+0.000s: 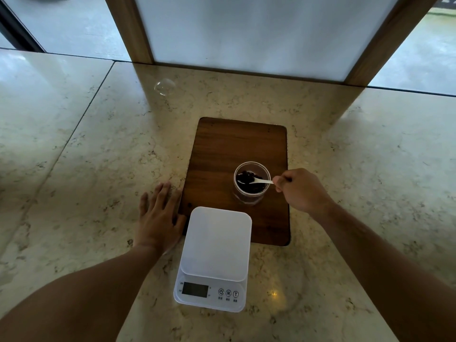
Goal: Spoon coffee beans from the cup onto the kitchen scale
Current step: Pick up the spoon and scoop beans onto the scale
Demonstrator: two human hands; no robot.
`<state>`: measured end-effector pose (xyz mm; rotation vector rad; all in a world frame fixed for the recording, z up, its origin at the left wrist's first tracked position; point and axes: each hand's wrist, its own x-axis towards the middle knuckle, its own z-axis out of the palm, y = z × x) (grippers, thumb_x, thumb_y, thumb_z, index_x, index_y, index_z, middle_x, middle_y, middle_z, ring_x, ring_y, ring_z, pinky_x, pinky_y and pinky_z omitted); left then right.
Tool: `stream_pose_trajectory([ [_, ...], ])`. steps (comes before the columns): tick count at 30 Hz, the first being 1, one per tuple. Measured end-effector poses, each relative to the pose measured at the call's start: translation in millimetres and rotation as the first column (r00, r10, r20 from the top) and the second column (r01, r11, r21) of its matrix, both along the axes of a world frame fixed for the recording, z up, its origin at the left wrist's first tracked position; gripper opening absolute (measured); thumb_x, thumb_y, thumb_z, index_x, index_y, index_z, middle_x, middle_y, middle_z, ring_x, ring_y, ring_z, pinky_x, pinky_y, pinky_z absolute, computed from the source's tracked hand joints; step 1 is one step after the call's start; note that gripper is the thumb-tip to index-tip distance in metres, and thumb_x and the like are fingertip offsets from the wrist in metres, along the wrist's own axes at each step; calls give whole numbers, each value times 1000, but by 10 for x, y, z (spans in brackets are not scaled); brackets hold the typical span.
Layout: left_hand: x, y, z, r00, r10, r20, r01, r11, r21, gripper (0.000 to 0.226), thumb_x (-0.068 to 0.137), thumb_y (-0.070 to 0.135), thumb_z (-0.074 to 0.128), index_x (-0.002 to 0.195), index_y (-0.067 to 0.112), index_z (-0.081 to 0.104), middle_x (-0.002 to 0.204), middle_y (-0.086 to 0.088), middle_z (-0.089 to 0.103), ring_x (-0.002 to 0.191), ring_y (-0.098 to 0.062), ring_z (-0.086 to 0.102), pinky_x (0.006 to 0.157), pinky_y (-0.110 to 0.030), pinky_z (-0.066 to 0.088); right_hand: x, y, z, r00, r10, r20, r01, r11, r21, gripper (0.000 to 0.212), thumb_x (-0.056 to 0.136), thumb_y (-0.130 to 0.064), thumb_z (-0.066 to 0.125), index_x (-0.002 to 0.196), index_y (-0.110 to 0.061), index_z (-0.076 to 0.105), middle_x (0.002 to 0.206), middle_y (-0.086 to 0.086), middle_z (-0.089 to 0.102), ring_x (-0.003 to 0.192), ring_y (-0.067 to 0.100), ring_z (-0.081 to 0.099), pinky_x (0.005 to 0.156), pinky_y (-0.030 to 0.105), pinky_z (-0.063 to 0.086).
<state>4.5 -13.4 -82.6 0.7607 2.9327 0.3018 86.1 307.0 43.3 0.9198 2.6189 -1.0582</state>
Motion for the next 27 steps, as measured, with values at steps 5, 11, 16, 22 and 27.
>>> stream_pose_trajectory([
  [5,7,1,8,1000,4,2,-4,1000,0,71,89,51,28,153,21,28,164,-10,18,153,-23,0,122,-54,3,38,25,-1,1000,-19,-19,19,1000,-22,34,97,-33,54,69,-18,68,52,-8,53,41,6,45,45,22,32],
  [11,6,3,6,1000,-1,-9,1,1000,1,69,90,51,29,152,21,30,164,-11,20,153,-24,3,122,-55,5,68,26,21,999,-26,-29,25,999,-29,33,97,-32,54,71,-18,69,54,-8,55,46,7,47,47,23,33],
  [16,0,12,11,1000,2,-5,-2,1000,6,69,89,50,28,152,21,30,163,-11,21,153,-25,4,122,-54,4,89,26,32,999,-21,-33,21,1000,-24,35,97,-32,54,69,-17,68,53,-4,53,45,11,46,47,24,34],
  [22,11,18,24,1000,0,-5,0,1000,19,70,90,50,29,153,21,29,163,-12,21,153,-25,4,122,-54,3,135,22,77,997,-25,-67,23,999,-36,36,97,-32,53,66,-18,66,46,-7,48,31,3,39,43,22,30],
  [27,4,1,-7,1000,1,-12,-1,1000,11,69,90,51,29,152,22,29,163,-12,22,153,-25,5,122,-54,5,222,-61,117,996,-2,-86,-2,999,-46,36,97,-36,53,70,-19,68,46,-7,48,33,3,38,44,25,32],
])
